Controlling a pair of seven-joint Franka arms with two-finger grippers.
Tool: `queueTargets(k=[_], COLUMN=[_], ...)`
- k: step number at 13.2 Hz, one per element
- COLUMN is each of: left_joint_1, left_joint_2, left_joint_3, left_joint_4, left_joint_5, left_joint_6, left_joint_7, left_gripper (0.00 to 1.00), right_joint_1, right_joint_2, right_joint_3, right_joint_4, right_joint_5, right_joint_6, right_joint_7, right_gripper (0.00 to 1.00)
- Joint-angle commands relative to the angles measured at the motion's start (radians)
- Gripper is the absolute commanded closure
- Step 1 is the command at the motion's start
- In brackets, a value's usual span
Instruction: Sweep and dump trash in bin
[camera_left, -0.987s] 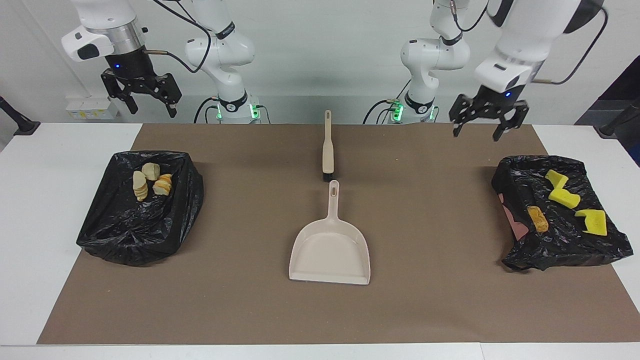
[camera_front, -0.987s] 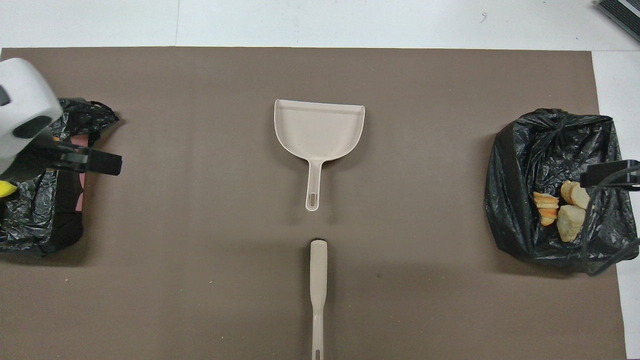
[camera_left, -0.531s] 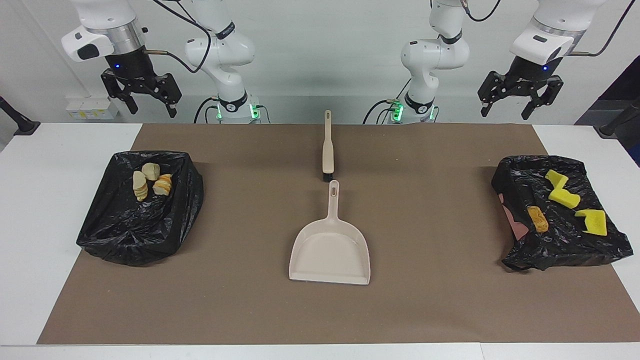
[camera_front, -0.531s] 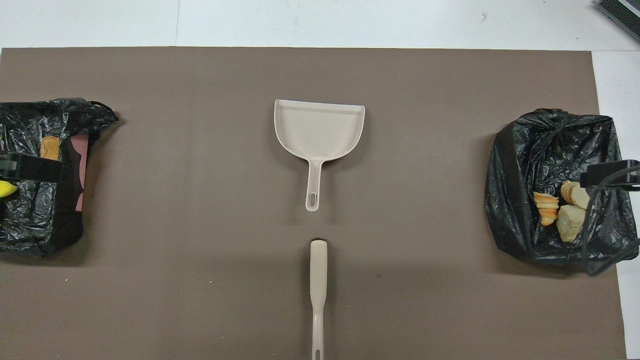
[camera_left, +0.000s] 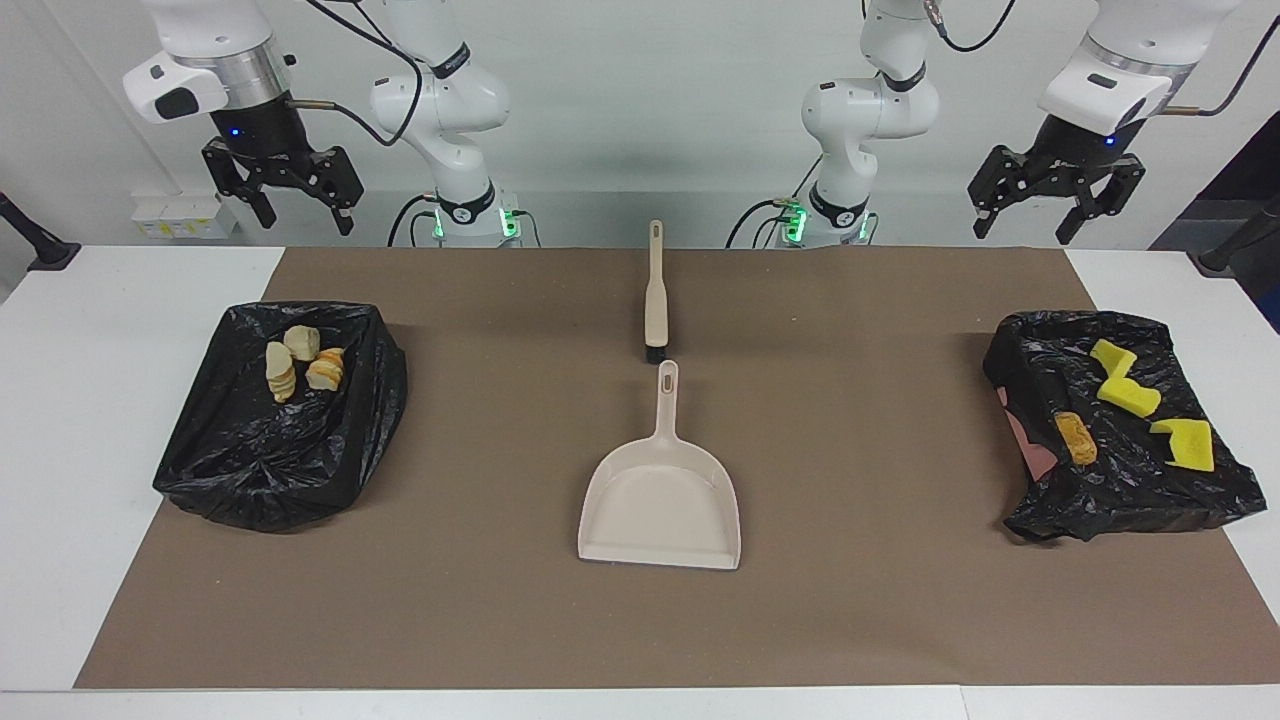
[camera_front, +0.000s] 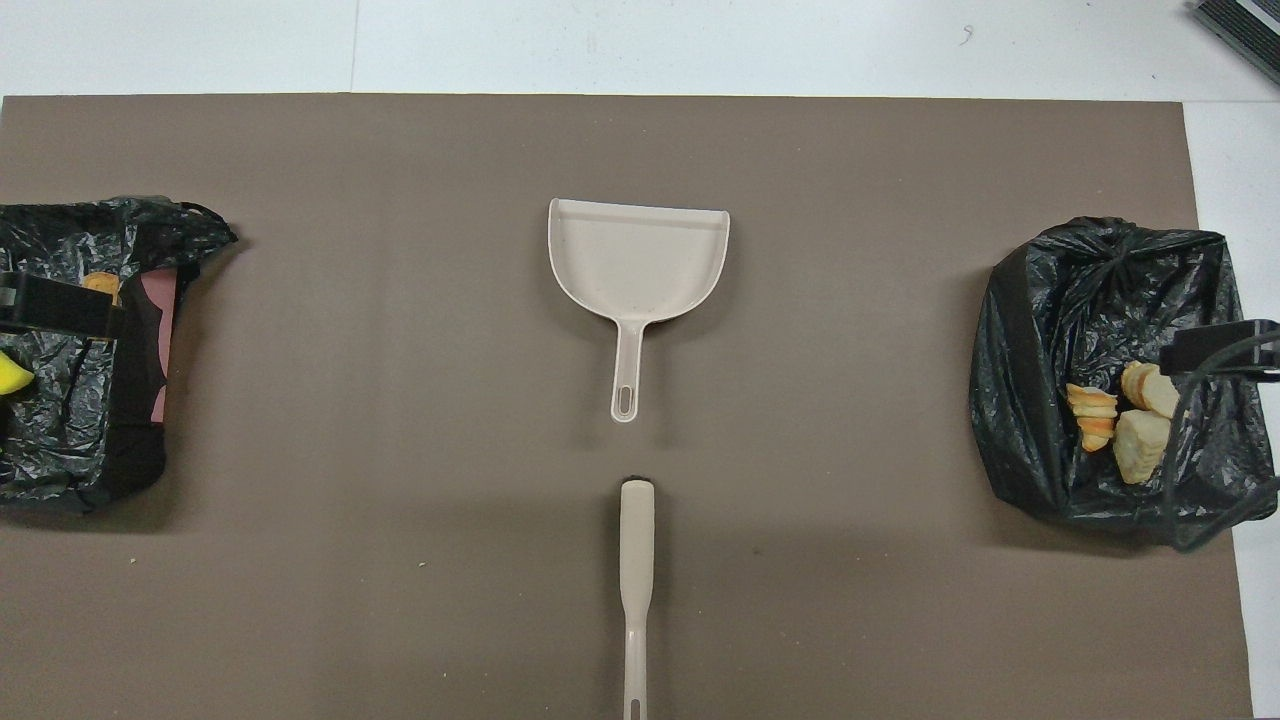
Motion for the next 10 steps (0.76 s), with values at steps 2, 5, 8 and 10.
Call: queueTargets(k=[2,5,8,10], left_joint_1=[0.010,0.016,0.016,0.018], left_joint_2=[-0.016,-0.019,-0.022,-0.022], left_joint_3=[-0.004,0.004,0.004,0.004], left_joint_4=[0.005,0.002,0.002,0.002], left_joint_5=[-0.006,-0.004,-0.001,-0.001], left_joint_6=[-0.062,-0.065,-0.073,-0.072], left_joint_7=[0.004,0.004,0.005,0.007], left_gripper=[0.00,0.00,0.00,0.00], right_joint_1=[-0.016,-0.016,-0.016,-0.016], right_joint_2=[-0.008,-0.008,-0.008,-0.008], right_joint_3=[0.008,0.008,0.008,0.008], right_joint_4=[0.002,0.002,0.002,0.002], right_joint_5=[0.014,0.014,0.014,0.014], right_joint_6=[-0.014,-0.014,-0.014,-0.016], right_joint_7=[-0.018,-0.018,-0.018,-0.018], right_gripper=[0.00,0.00,0.00,0.00])
